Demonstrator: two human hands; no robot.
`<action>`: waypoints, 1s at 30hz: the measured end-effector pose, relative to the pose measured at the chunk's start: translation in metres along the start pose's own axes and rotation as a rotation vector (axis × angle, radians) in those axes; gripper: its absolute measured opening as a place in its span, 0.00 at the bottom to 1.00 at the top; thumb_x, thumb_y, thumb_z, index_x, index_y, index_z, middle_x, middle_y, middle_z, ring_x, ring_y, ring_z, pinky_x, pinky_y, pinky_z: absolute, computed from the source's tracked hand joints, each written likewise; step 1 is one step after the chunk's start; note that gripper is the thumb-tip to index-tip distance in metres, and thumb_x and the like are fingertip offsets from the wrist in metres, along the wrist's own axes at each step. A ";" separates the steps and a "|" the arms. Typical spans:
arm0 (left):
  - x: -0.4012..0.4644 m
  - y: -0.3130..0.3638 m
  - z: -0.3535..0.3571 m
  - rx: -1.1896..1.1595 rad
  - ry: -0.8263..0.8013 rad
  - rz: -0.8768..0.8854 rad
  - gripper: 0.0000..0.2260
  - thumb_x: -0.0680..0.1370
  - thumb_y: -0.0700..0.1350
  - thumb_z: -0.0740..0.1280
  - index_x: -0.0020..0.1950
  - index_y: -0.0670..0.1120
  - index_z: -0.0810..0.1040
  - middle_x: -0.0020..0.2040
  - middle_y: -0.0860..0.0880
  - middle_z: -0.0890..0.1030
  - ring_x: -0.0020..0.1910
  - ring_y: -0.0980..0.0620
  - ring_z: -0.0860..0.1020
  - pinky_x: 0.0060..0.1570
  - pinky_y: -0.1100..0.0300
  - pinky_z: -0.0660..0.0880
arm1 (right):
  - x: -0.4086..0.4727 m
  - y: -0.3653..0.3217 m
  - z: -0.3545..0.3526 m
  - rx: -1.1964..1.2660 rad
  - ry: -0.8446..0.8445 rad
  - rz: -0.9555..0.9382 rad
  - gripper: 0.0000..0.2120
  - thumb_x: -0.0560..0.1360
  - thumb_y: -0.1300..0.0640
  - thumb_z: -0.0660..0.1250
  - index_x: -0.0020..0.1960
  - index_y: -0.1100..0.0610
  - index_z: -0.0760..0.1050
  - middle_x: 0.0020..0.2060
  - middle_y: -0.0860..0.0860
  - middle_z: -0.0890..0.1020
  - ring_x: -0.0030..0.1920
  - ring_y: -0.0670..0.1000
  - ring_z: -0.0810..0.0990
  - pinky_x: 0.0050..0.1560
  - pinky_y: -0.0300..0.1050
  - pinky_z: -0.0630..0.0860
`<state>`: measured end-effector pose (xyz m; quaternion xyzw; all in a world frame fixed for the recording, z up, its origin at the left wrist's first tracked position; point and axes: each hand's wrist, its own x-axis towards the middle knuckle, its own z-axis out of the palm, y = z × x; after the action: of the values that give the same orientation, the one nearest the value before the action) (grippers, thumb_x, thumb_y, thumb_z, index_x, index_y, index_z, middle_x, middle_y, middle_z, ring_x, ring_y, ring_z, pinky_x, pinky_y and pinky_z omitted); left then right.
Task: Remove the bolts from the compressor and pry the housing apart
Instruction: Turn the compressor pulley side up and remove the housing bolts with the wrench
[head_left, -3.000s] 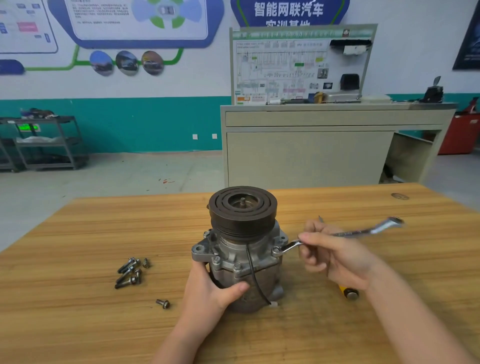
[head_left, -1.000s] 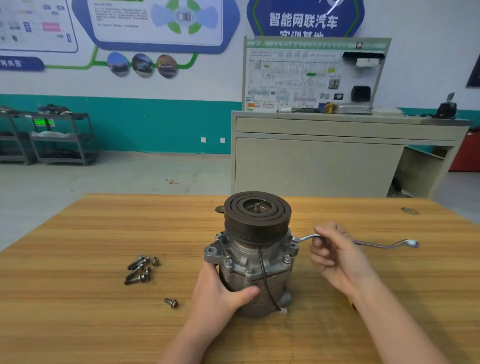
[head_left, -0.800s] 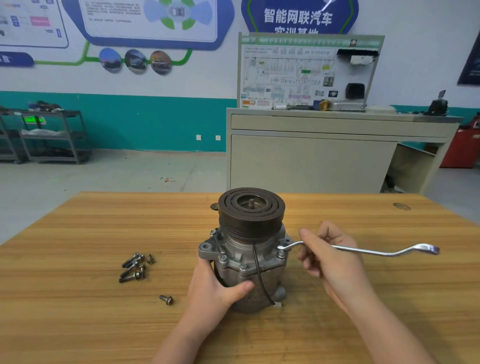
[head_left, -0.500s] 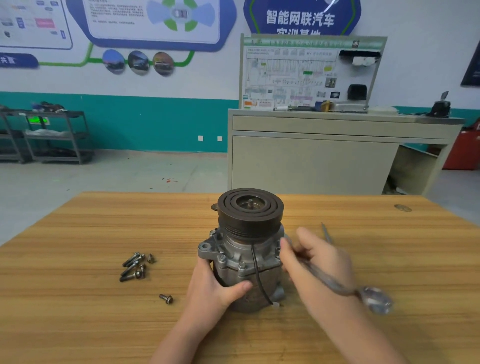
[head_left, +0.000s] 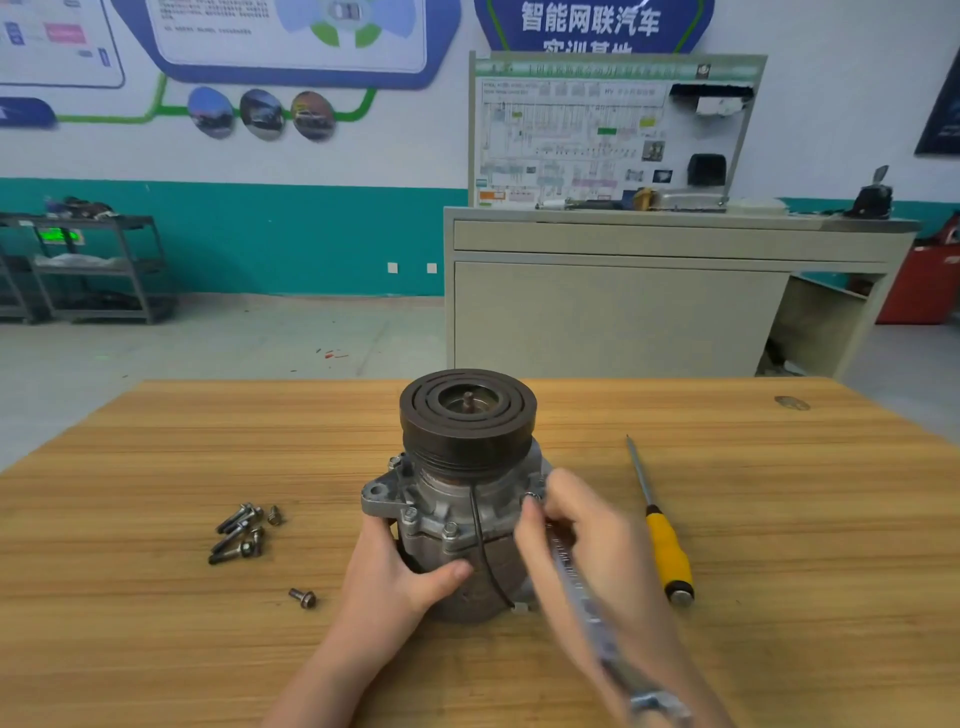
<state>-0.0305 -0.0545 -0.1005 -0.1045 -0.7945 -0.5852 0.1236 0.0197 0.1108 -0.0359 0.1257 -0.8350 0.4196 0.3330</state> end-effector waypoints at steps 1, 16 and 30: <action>0.000 0.000 0.000 -0.002 -0.001 -0.005 0.41 0.51 0.70 0.73 0.60 0.63 0.62 0.63 0.59 0.74 0.62 0.59 0.73 0.58 0.61 0.68 | 0.005 0.007 -0.009 0.136 -0.065 0.077 0.18 0.75 0.61 0.66 0.32 0.50 0.63 0.24 0.48 0.70 0.25 0.42 0.70 0.27 0.29 0.64; 0.002 0.002 -0.002 0.024 -0.110 -0.146 0.39 0.53 0.68 0.74 0.59 0.63 0.62 0.59 0.65 0.75 0.61 0.60 0.74 0.60 0.60 0.69 | 0.051 0.085 -0.022 1.197 -0.084 0.521 0.18 0.70 0.66 0.66 0.28 0.51 0.64 0.21 0.53 0.73 0.18 0.46 0.68 0.20 0.31 0.57; 0.004 0.004 0.015 0.189 -0.042 -0.118 0.37 0.52 0.72 0.67 0.57 0.63 0.61 0.52 0.72 0.69 0.55 0.58 0.72 0.54 0.64 0.65 | 0.045 0.063 -0.016 0.726 0.008 0.346 0.15 0.67 0.60 0.65 0.24 0.50 0.67 0.20 0.53 0.76 0.19 0.48 0.71 0.21 0.33 0.65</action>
<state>-0.0341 -0.0387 -0.0995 -0.0578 -0.8534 -0.5117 0.0815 -0.0376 0.1650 -0.0379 0.0910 -0.6399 0.7378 0.1947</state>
